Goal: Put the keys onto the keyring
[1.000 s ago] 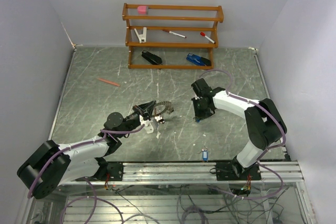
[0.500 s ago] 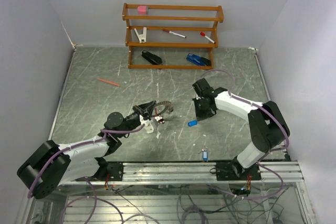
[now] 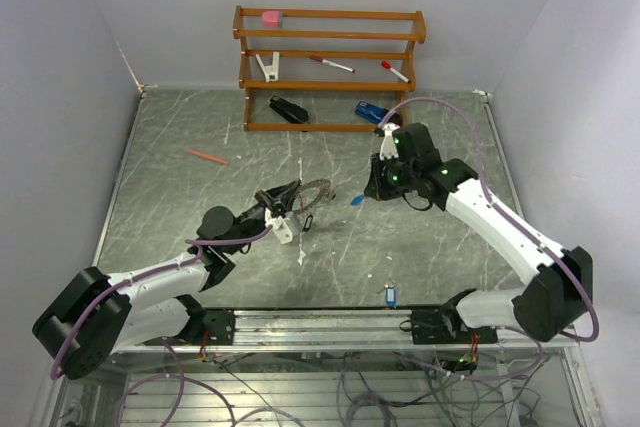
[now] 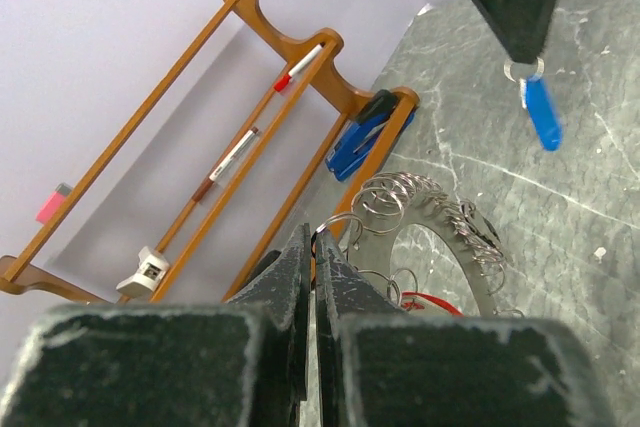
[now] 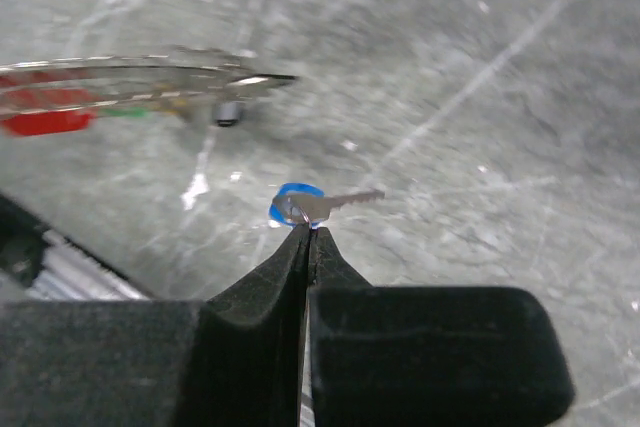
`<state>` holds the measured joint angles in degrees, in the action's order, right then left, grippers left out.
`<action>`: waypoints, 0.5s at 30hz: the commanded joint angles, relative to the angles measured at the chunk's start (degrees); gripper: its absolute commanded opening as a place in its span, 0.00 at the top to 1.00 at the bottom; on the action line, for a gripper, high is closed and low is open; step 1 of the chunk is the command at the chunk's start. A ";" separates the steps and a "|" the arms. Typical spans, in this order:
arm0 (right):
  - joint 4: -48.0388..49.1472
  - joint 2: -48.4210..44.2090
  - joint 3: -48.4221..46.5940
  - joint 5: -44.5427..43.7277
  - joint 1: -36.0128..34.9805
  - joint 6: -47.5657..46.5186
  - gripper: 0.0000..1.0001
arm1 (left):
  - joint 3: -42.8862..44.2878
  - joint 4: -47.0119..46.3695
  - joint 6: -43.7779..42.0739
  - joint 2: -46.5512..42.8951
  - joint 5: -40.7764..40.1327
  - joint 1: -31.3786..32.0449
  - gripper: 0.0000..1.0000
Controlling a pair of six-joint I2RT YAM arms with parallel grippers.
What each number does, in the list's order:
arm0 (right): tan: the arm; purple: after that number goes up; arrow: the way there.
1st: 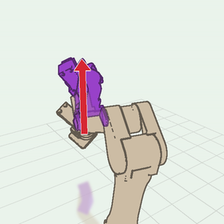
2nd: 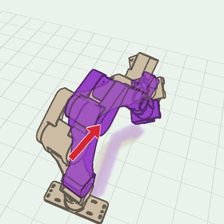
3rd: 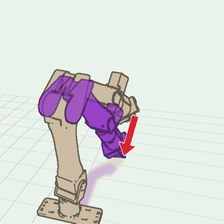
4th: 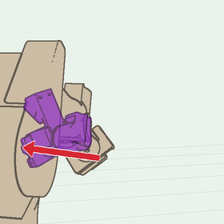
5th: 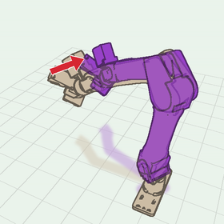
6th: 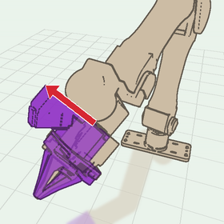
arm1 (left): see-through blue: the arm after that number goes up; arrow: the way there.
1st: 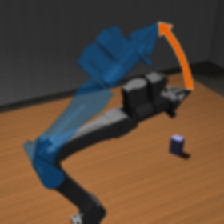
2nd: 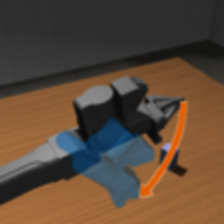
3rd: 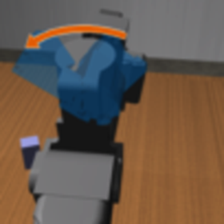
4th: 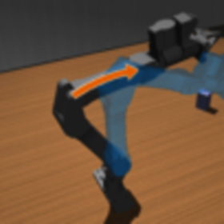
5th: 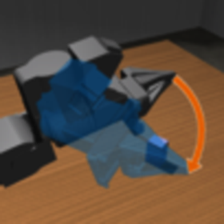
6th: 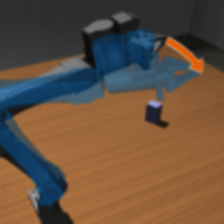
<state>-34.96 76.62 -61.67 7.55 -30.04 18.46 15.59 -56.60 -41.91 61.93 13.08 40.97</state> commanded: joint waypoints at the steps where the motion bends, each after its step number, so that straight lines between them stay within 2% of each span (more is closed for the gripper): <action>1: -0.62 -3.56 -4.73 12.88 0.08 -3.79 1.00 | 1.59 -6.90 2.18 -0.15 2.18 -0.28 0.93; 5: -1.28 -3.23 -9.53 20.02 -0.62 -3.69 1.00 | 1.37 -8.57 3.06 0.25 3.69 -0.28 0.93; 15: 4.88 -0.27 -13.01 25.59 -4.79 1.16 1.00 | 1.33 -14.01 6.27 0.22 8.13 -0.28 0.93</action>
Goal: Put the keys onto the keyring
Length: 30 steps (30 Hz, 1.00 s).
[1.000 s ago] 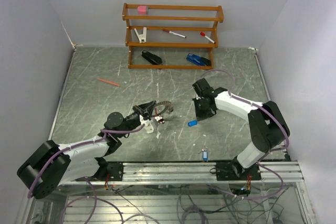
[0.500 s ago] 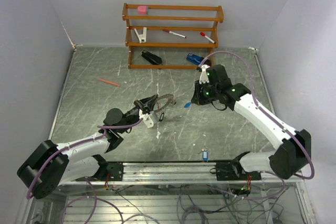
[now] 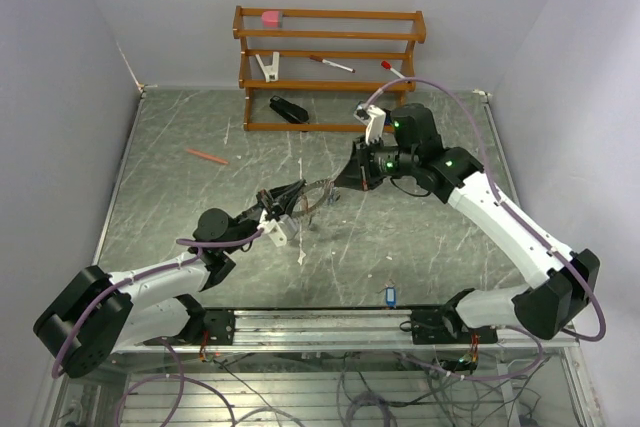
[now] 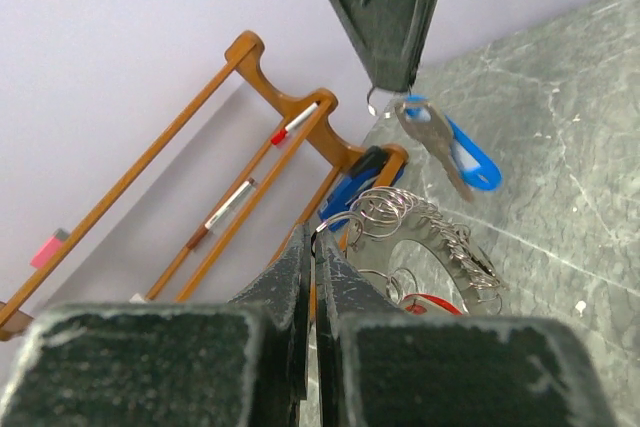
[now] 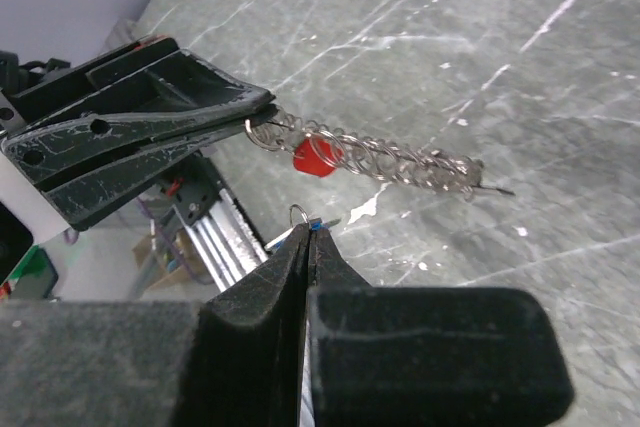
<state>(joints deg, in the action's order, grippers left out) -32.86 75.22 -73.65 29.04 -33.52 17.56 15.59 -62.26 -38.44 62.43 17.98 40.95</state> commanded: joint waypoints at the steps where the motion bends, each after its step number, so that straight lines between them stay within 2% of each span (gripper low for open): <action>1: 2.73 1.30 -0.98 4.16 -1.70 2.16 1.00 | 1.29 -9.00 3.38 -0.34 3.36 -0.30 0.93; 11: 1.93 4.84 -3.76 2.46 -5.71 2.51 1.00 | 1.54 -11.41 5.65 -1.14 7.15 -0.18 0.93; 30: -5.22 5.50 -7.10 -4.98 -5.94 1.19 1.00 | 1.41 -10.63 5.30 -1.98 7.87 -0.18 0.93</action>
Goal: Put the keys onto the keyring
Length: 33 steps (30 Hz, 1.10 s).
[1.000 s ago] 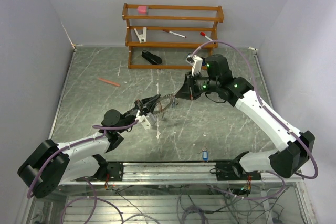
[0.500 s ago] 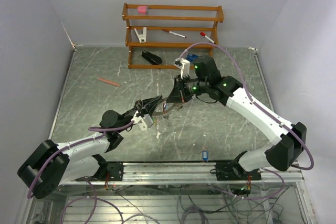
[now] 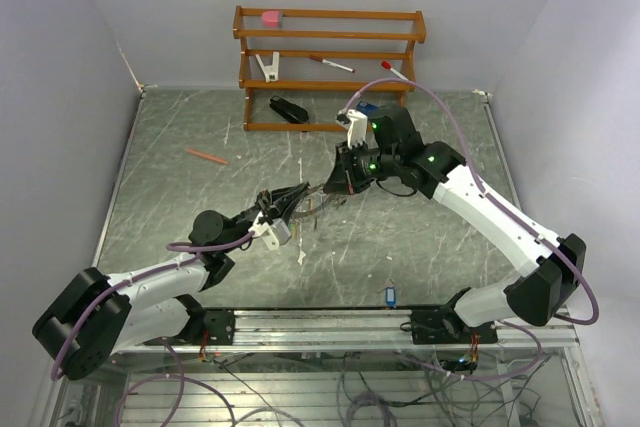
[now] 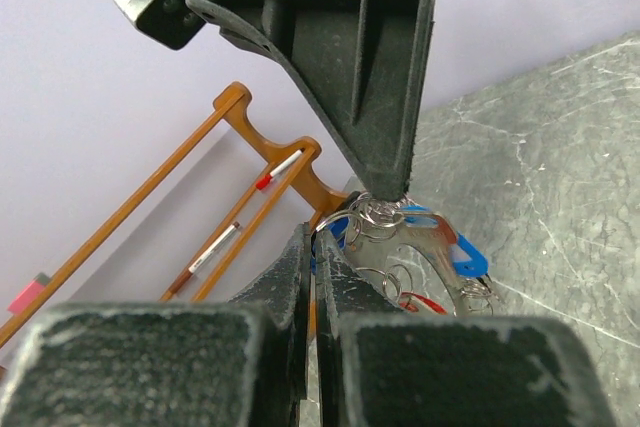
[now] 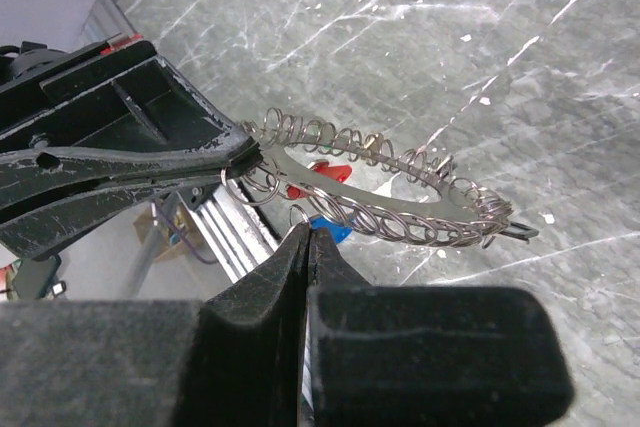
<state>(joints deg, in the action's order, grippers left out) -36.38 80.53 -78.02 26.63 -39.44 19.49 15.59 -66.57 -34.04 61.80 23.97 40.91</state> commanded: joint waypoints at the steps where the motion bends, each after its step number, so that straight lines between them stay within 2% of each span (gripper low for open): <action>1: -1.56 0.28 -2.99 -2.67 -0.02 -0.62 1.00 | 1.45 -6.11 0.91 -1.45 2.29 -0.15 0.93; 33: -1.34 0.14 -4.21 -1.56 -2.05 0.41 1.00 | 3.13 -2.60 -0.70 -0.69 2.09 0.05 0.93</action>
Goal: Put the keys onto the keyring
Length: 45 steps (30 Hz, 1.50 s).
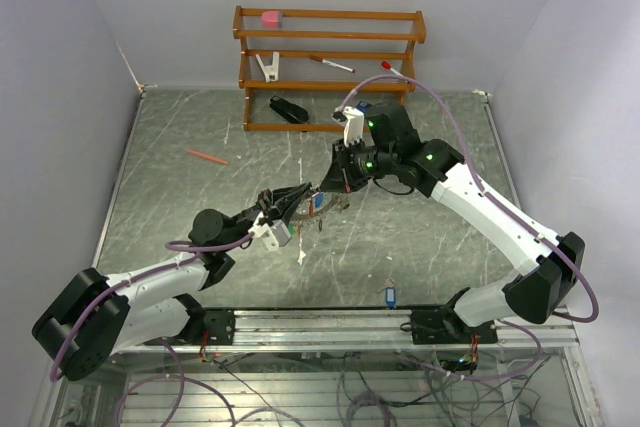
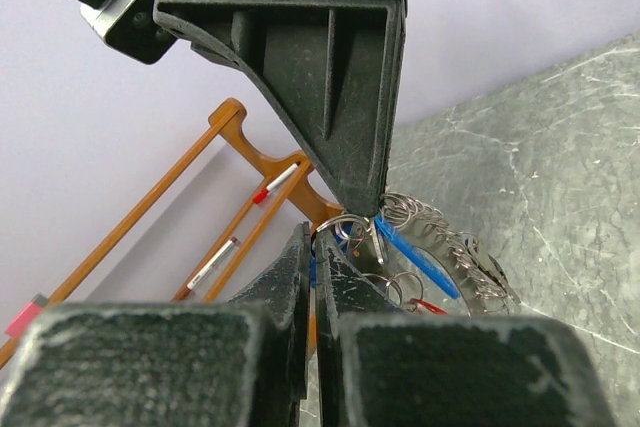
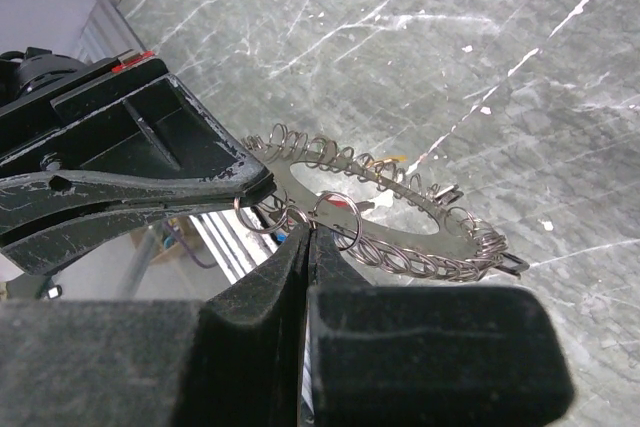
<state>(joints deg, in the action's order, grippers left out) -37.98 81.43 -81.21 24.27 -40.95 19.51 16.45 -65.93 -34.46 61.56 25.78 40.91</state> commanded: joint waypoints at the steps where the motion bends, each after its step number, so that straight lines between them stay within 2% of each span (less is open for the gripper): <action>1: 0.25 -0.78 -1.05 0.71 -0.66 0.44 1.00 | 2.27 -3.24 -0.26 -0.43 0.50 0.03 0.93; 11: -0.88 -1.20 -2.20 0.69 -0.80 1.03 1.00 | 2.03 -2.45 -1.40 -0.03 -0.13 0.05 0.93; 28: -2.71 -2.10 -3.28 2.34 -0.95 5.75 1.00 | 0.74 -2.36 -8.50 1.07 -0.65 0.01 0.93; 45: 4.91 0.44 -3.93 6.25 -0.97 19.36 1.00 | 1.43 -7.20 -7.34 3.47 -0.94 0.52 0.93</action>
<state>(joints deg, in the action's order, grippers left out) -36.77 81.52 -83.37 28.82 -41.69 34.48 16.45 -66.43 -42.92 64.84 25.71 41.08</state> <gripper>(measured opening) 0.005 0.069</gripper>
